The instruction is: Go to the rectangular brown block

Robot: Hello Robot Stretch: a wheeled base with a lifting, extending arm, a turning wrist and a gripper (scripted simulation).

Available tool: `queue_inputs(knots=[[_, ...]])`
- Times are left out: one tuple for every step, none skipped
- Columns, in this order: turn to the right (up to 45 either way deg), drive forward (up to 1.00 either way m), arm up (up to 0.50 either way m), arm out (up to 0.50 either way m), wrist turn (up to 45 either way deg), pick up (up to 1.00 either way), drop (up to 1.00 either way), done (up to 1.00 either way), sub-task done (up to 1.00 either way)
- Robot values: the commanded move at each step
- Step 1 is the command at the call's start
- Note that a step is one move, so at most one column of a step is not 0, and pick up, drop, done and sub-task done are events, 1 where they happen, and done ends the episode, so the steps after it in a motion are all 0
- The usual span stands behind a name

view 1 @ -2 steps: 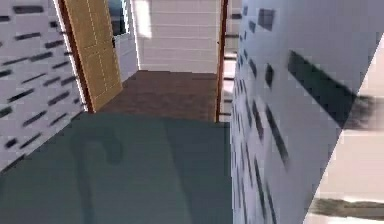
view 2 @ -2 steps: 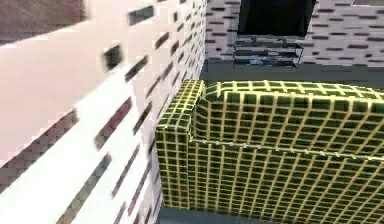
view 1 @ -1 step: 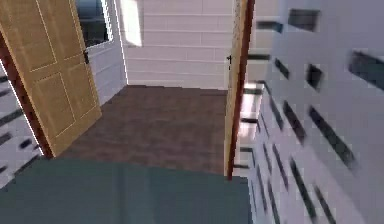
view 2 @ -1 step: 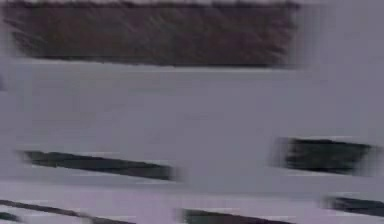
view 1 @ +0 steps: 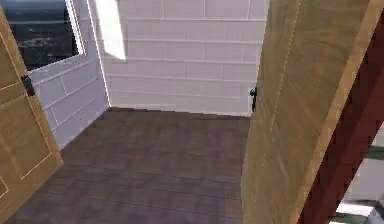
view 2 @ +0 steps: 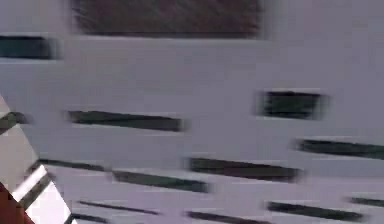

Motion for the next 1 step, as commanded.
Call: queue_inputs(knots=[[0.0, 1.0, 0.0, 0.0, 0.0, 0.0, 0.0, 0.0, 0.0]])
